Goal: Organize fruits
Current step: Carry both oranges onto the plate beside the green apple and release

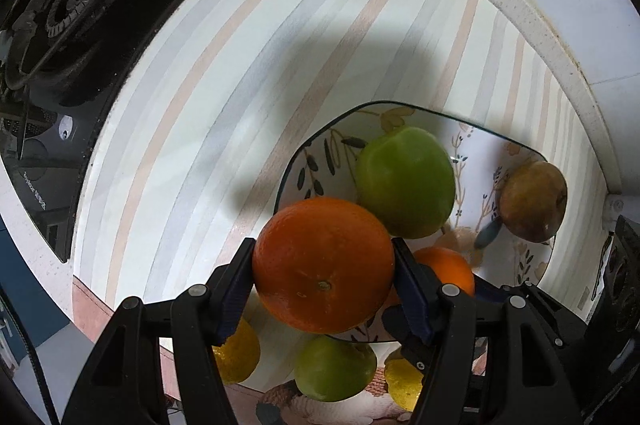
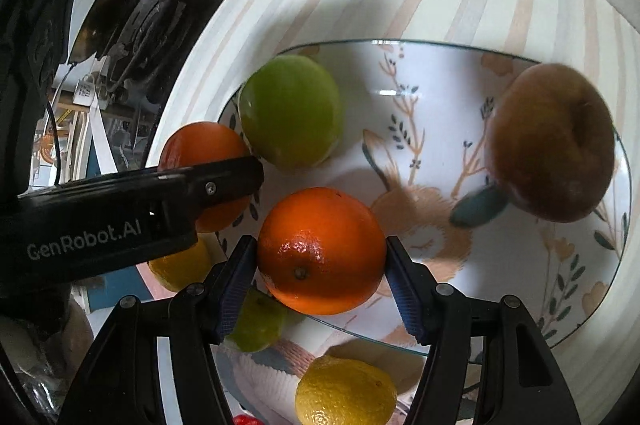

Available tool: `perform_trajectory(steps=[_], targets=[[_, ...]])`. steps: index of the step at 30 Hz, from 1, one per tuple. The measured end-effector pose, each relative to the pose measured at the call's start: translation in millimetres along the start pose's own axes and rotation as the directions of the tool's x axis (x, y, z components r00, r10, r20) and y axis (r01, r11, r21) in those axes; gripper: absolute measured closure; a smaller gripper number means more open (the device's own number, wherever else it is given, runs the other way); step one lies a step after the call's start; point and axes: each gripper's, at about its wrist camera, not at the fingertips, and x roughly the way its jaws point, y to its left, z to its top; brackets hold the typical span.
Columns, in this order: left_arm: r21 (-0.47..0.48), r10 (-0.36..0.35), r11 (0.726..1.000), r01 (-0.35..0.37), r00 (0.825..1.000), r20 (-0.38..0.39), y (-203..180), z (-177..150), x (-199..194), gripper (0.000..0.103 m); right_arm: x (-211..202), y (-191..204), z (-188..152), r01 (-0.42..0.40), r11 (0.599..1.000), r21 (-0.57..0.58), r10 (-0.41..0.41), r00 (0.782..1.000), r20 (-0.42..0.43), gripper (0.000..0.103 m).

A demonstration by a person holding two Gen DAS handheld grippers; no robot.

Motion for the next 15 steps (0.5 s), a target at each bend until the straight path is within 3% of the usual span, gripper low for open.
perform_trajectory(steps=[4,6,9,14,15], targets=[[-0.004,0.003,1.0,-0.003,1.0,-0.001,-1.4,-0.2,-0.2,0.039,-0.2,-2.2,1.4,0.01,1.0,0.012,-0.01,1.0,-0.021,0.031],[-0.006,0.002,1.0,-0.002,1.0,0.004,-2.9,0.6,-0.3,0.039,-3.4,-2.2,2.3,0.012,1.0,0.013,-0.011,1.0,-0.023,0.018],[-0.02,-0.009,1.0,0.009,1.0,0.027,0.3,-1.3,-3.3,0.015,-8.0,-4.8,0.9,0.016,1.0,0.014,-0.015,1.0,-0.026,0.018],[-0.039,-0.024,0.999,0.025,0.999,0.038,5.8,-4.0,-10.7,0.014,-15.0,-5.1,-2.7,0.034,0.999,0.004,-0.033,0.999,-0.034,0.017],[-0.041,-0.019,0.999,0.021,0.999,0.041,6.0,-5.6,-12.1,0.014,-18.5,-6.4,-4.9,0.05,0.999,-0.002,-0.05,0.998,-0.031,0.012]])
